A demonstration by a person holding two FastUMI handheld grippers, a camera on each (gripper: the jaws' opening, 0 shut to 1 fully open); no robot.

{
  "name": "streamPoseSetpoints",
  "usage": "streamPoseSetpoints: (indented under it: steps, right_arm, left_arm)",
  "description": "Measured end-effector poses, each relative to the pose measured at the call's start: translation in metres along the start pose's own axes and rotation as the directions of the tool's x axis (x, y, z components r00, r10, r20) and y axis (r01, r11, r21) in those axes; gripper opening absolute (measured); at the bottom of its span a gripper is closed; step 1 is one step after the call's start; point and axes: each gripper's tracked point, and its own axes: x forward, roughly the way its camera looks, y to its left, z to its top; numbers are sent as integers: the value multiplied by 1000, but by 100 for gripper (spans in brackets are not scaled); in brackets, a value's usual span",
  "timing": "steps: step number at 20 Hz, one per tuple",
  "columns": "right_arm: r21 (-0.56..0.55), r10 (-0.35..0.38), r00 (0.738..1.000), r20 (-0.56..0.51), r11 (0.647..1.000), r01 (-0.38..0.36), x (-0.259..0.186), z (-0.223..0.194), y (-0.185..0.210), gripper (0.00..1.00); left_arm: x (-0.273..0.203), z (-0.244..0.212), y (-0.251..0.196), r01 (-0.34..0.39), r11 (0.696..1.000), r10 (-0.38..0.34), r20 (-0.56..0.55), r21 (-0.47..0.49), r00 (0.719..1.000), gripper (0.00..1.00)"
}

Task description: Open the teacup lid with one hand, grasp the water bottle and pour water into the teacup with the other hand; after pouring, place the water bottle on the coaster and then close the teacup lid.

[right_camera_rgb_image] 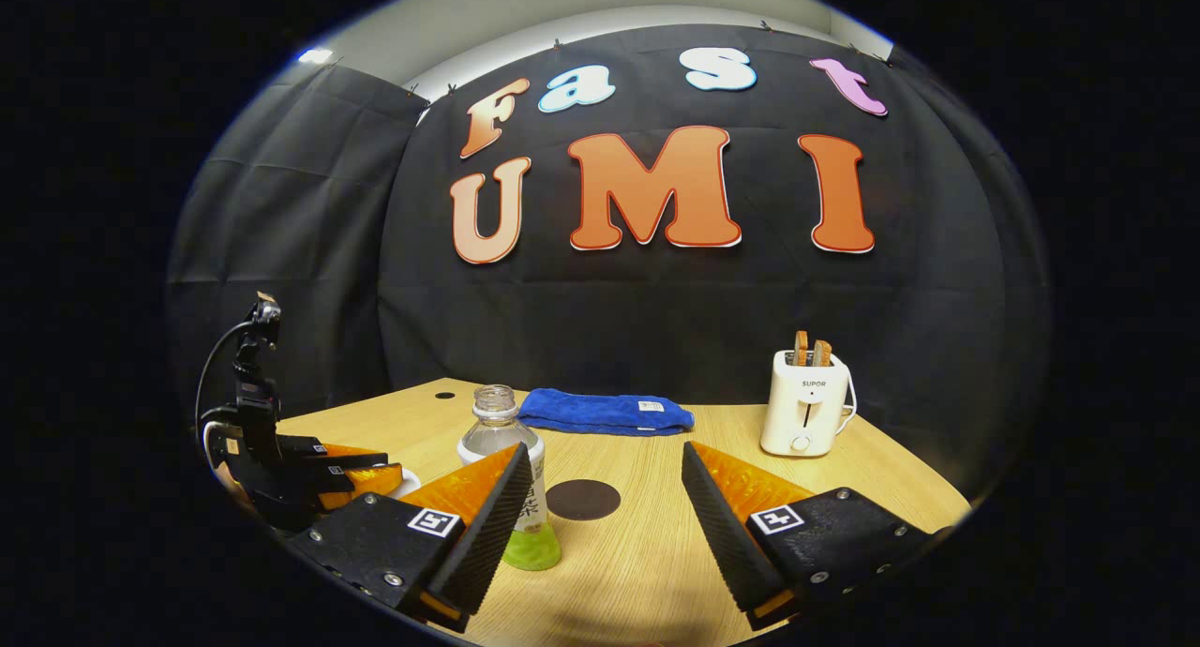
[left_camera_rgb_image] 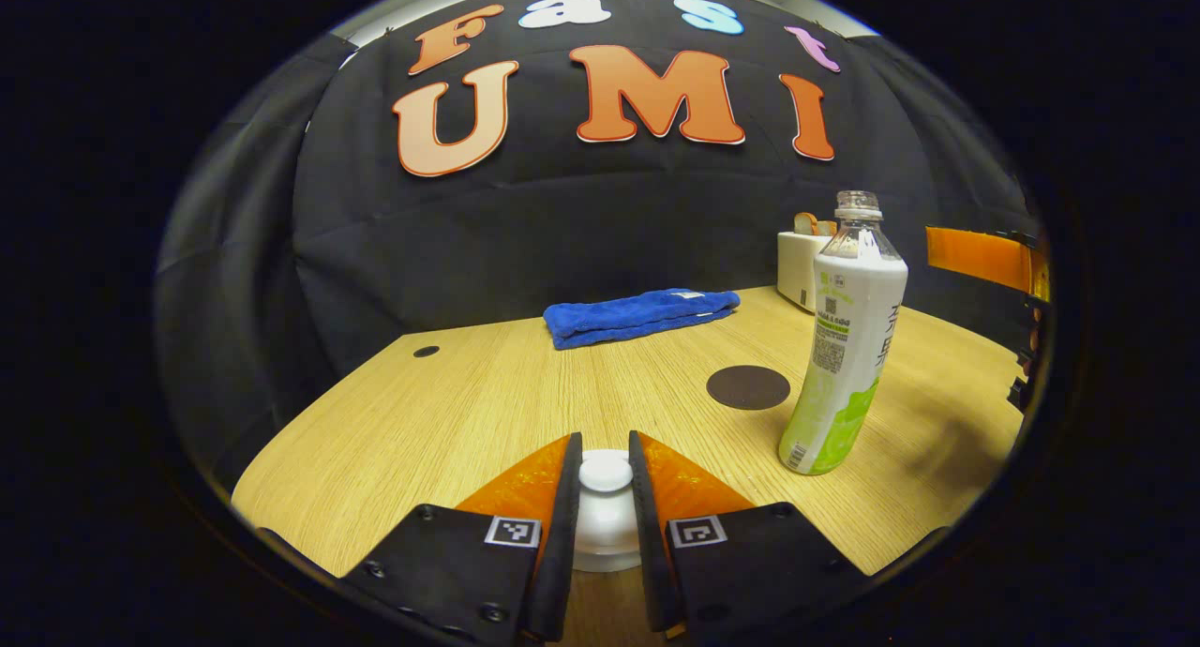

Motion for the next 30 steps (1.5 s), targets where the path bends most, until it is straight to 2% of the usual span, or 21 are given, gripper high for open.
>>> streamPoseSetpoints:
  steps: [3, 4, 11, 12, 14, 15, 17, 23, 24, 25, 30]
  right_arm:
    - [-4, 18, 1000, 10, 1000, -18, 0, 4, 7, 97]
    - [-4, 25, 1000, 13, 1000, -25, 1, 5, 9, 97]
    - [-4, 98, 995, 6, 995, -98, 1, 0, 29, 97]
    - [1, 115, 993, 3, 993, -115, 1, -2, 34, 96]
    - [7, 142, 990, -5, 990, -141, 3, -6, 42, 96]
    - [5, 147, 989, -14, 989, -147, 5, -10, 46, 97]
    - [-1, 149, 988, -35, 989, -149, 10, -19, 51, 97]
    - [14, 158, 980, -118, 987, -157, 31, -55, 73, 97]
    - [12, 159, 978, -132, 987, -159, 33, -63, 76, 97]
    - [12, 153, 977, -149, 988, -153, 37, -71, 77, 97]
    - [26, 115, 965, -234, 993, -112, 48, -103, 82, 95]
  left_arm:
    - [1, 3, 5, -19, 1000, 19, 19, -23, 1000, 36]
    - [1, 5, 6, -19, 999, 20, 30, -39, 999, 29]
    - [-8, 35, 27, -78, 994, 87, 137, -73, 987, 29]
    - [-11, 37, 31, -87, 993, 98, 148, -79, 984, 26]
    - [-17, 46, 41, -111, 991, 124, 173, -81, 977, 30]
    - [-19, 50, 46, -124, 989, 136, 184, -78, 973, 27]
    - [-26, 55, 54, -147, 986, 159, 206, -75, 965, 30]
    - [-34, 44, 77, -190, 978, 205, 199, -91, 958, 29]
    - [-35, 42, 80, -195, 976, 211, 198, -96, 957, 26]
    - [-36, 40, 84, -201, 974, 218, 196, -102, 956, 29]
    - [-42, 31, 101, -230, 967, 247, 188, -107, 951, 29]
